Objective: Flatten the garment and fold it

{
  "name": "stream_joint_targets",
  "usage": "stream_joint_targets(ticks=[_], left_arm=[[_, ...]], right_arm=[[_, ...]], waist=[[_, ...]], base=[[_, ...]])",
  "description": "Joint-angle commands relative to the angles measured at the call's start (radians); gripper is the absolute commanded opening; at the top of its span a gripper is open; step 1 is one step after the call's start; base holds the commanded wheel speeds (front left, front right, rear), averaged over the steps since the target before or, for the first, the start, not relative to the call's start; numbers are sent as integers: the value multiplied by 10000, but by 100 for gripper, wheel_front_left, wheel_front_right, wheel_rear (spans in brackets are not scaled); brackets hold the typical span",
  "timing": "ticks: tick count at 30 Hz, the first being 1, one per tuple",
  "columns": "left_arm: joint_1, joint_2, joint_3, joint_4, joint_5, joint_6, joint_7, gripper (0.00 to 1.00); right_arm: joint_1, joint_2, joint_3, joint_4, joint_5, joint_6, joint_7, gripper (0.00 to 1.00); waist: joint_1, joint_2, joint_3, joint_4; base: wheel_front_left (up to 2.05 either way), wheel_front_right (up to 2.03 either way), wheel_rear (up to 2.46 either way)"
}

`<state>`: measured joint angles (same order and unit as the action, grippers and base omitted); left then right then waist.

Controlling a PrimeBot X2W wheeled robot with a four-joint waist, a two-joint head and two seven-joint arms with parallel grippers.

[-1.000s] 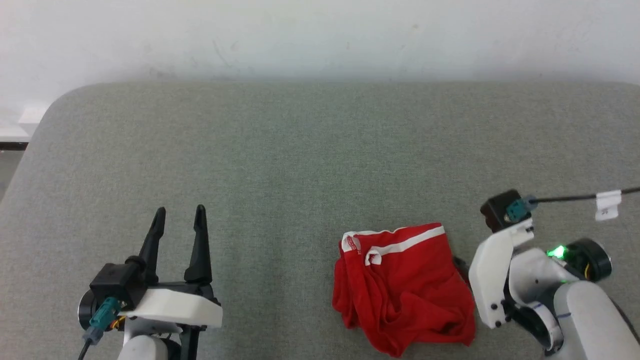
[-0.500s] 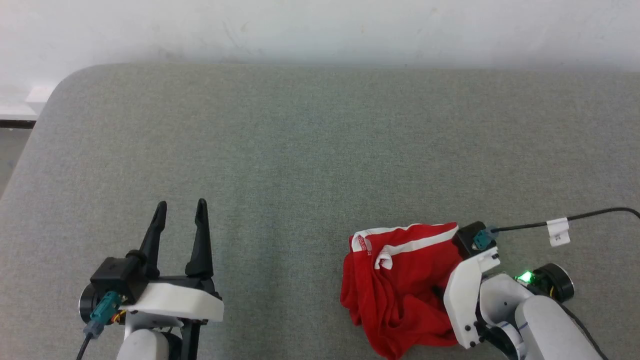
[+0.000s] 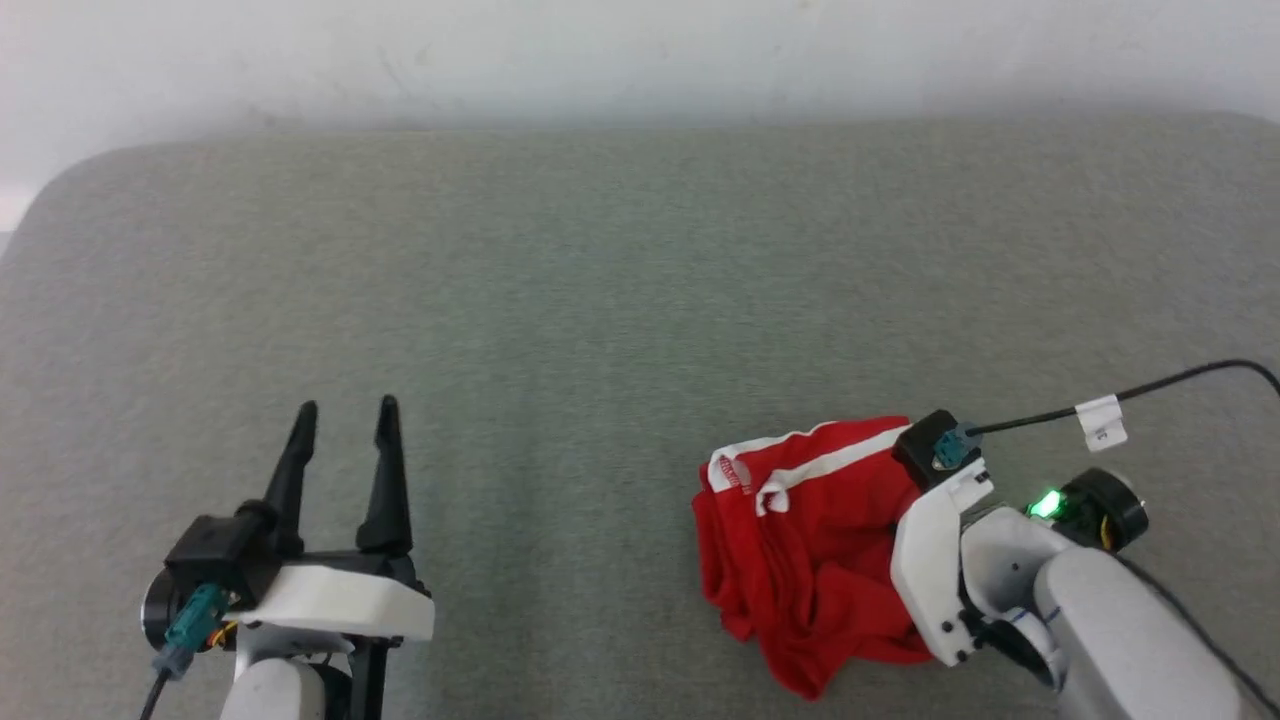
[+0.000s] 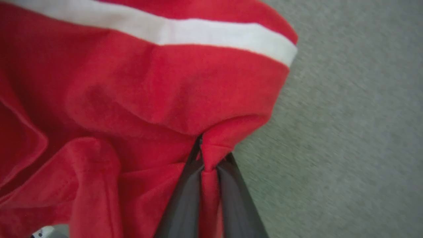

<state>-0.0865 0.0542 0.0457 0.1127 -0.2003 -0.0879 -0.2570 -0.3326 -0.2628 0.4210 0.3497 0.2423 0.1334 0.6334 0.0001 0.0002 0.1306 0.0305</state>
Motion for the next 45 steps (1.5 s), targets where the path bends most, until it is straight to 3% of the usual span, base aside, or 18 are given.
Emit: stream_joint_targets(ticks=[1,12,19,27,38,39,40,41,45], left_arm=[[-34,-17,79,-45,15,-15,-47,100],[-220,137,143,-518,249,107,-47,100],[-711,560,88,-1027,536,200,286,100],[-1161,1016,30,-2097,791,256,990,100],[-1226,1122,-54,-2723,830,397,1305,100],[-1226,1124,-68,-2725,822,399,1303,100],[-1231,1124,-80,-2724,813,403,1293,100],[-1237,1124,-91,-2719,806,407,1282,100],[-1275,1100,-143,-2628,775,438,1204,100]], right_arm=[[-133,-191,52,-12,69,-27,32,0],[-1944,-2089,1297,163,775,-27,-267,0],[-3519,-2401,1203,1387,881,-27,-824,0],[-4856,-2301,-190,3276,722,-27,-1466,0],[-6016,-2564,-2497,5252,-856,-27,-2316,0],[-6072,-2568,-2695,5349,-1004,-27,-2432,2],[-6121,-2574,-2909,5464,-1163,-27,-2503,60],[-6171,-2580,-3117,5554,-1337,-27,-2590,100],[-6289,-2513,-3920,5883,-2026,-27,-2708,100]], waist=[[-1,-2,191,-774],[-1,-2,1298,-3372],[-1,-2,2432,-4225],[-1,-2,3699,-4292],[-1,-2,4402,-3722],[-1,-2,4422,-3673],[-1,-2,4436,-3634],[-1,-2,4447,-3598],[-1,-2,4409,-3487]], base=[[0,0,0],[0,0,0],[0,0,0],[0,0,0],[0,0,0],[0,0,0],[0,0,0],[0,0,0],[0,0,0]])
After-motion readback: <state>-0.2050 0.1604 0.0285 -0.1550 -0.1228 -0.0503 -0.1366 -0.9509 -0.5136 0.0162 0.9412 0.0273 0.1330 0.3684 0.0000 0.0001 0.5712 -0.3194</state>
